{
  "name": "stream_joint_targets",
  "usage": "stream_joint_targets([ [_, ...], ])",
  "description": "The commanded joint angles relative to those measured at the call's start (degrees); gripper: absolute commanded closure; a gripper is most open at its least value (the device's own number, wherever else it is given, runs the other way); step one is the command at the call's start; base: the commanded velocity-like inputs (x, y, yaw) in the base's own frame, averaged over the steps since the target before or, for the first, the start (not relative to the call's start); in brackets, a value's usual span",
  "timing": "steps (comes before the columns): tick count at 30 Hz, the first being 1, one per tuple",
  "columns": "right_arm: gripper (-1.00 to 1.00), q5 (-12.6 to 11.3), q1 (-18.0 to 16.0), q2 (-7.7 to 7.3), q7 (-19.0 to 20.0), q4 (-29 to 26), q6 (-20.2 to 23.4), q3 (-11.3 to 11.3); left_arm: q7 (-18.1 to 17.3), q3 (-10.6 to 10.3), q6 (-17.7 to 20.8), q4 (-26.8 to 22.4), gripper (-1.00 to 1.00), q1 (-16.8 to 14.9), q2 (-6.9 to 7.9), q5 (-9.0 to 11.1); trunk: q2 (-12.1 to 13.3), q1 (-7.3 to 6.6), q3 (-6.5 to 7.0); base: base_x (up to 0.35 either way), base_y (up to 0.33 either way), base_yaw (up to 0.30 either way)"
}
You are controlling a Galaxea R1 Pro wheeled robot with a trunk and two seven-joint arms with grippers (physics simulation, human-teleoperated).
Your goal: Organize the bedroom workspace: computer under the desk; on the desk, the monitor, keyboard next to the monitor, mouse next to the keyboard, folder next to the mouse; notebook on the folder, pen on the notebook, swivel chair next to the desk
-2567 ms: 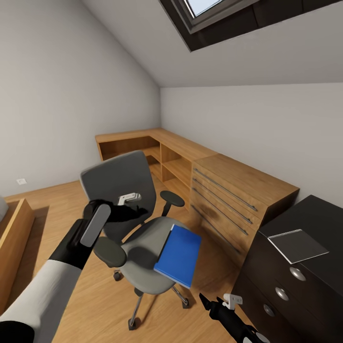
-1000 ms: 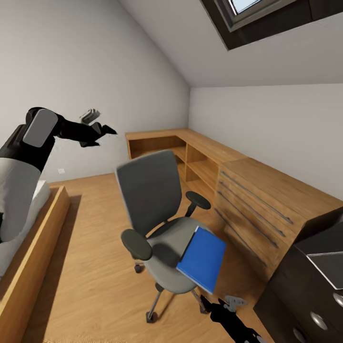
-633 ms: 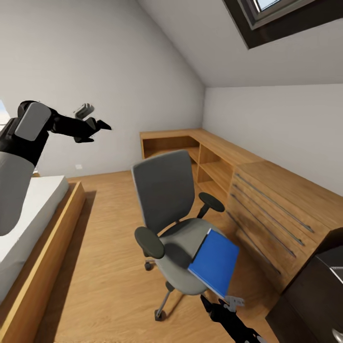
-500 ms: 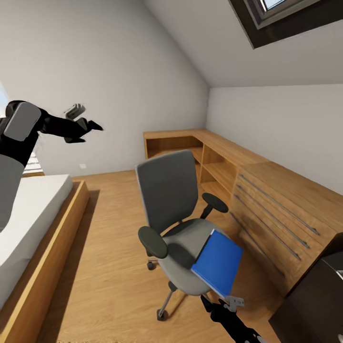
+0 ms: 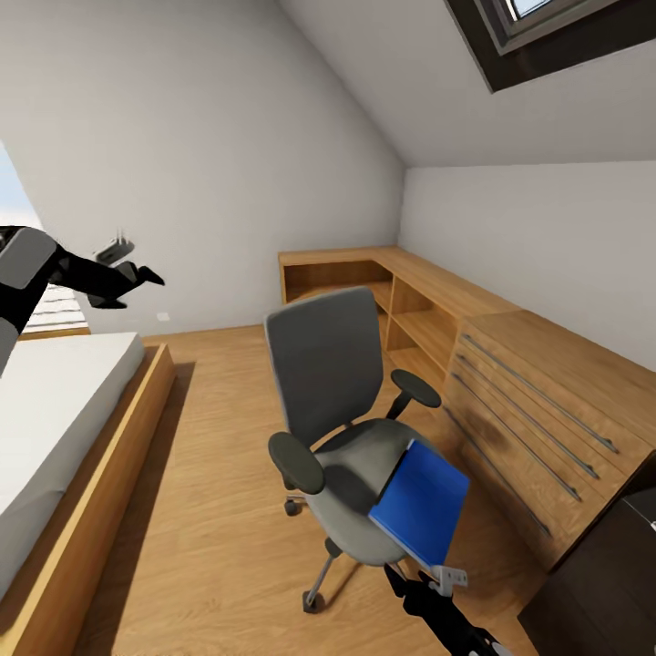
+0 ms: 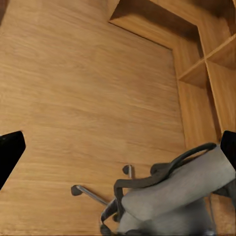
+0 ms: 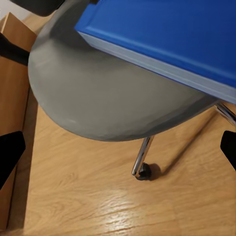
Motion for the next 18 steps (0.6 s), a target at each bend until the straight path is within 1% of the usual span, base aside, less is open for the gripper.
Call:
stream_joint_targets([
  [1, -1.00, -0.61, -0.06, -0.05, 0.20, 0.04, -0.21, 0.44, 0.48, -0.64, 0.00, 1.27, -1.00, -0.06, 0.09, 0.67, -0.03, -0.01, -0.05, 0.000, 0.000, 0.003],
  [2, -1.00, -0.62, -0.06, -0.10, 0.21, 0.04, -0.23, 0.41, 0.55, -1.15, -0.02, 3.99, -1.00, -0.06, 0.09, 0.63, -0.03, -0.01, -0.05, 0.000, 0.000, 0.002],
  [4, -1.00, -0.63, -0.06, -0.15, 0.26, 0.04, -0.25, 0.39, 0.59, -1.64, -0.03, 6.95, -1.00, -0.06, 0.02, 0.60, -0.03, -0.01, -0.05, 0.000, 0.000, 0.002],
  [5, -1.00, -0.64, -0.06, -0.18, 0.29, 0.04, -0.26, 0.38, 0.62, -2.07, -0.09, 10.17, -1.00, -0.06, -0.29, 0.53, -0.03, -0.01, -0.05, 0.000, 0.000, 0.000],
  [6, -1.00, -0.64, -0.06, -0.19, 0.28, 0.04, -0.26, 0.37, 0.63, -2.23, -0.17, 11.84, -1.00, -0.06, -0.57, 0.45, -0.03, -0.01, -0.05, 0.000, 0.000, 0.000],
  [7, -1.00, -0.64, -0.06, -0.20, 0.29, 0.04, -0.27, 0.37, 0.64, -2.35, -0.33, 13.50, -1.00, -0.05, -0.92, 0.31, -0.03, -0.01, -0.05, 0.000, 0.000, 0.000],
  [8, -1.00, -0.64, -0.06, -0.24, 0.29, 0.04, -0.27, 0.35, 0.65, -2.53, -0.91, 16.75, -1.00, -0.05, -1.73, -0.09, -0.03, -0.01, -0.05, 0.000, 0.000, 0.000],
  [10, -1.00, -0.64, -0.06, -0.27, 0.30, 0.04, -0.27, 0.32, 0.64, -2.65, -2.00, 19.81, -1.00, -0.05, -2.65, -0.87, -0.03, -0.01, -0.05, 0.000, 0.000, 0.000],
  [11, -1.00, -0.64, -0.06, -0.28, 0.28, 0.04, -0.28, 0.30, 0.60, -2.73, -3.57, 22.49, -1.00, -0.05, -3.54, -2.09, -0.03, -0.01, -0.05, 0.000, 0.000, 0.000],
  [13, -1.00, -0.64, -0.06, -0.31, 0.28, 0.04, -0.28, 0.29, 0.55, -2.77, -5.19, 24.30, -1.00, -0.05, -4.34, -3.75, -0.03, -0.01, -0.05, 0.000, 0.000, 0.000],
  [14, -1.00, -0.64, -0.06, -0.35, 0.27, 0.04, -0.28, 0.28, 0.50, -2.80, -6.55, 25.44, -1.00, -0.02, -5.02, -5.64, -0.03, -0.01, -0.05, 0.000, 0.000, 0.000],
  [18, -1.00, -0.64, -0.06, -0.38, 0.20, 0.07, -0.35, 0.28, 0.57, -2.84, -8.25, 26.63, -1.00, 0.28, -6.20, -9.16, -0.03, -0.01, -0.05, 0.000, 0.000, 0.000],
])
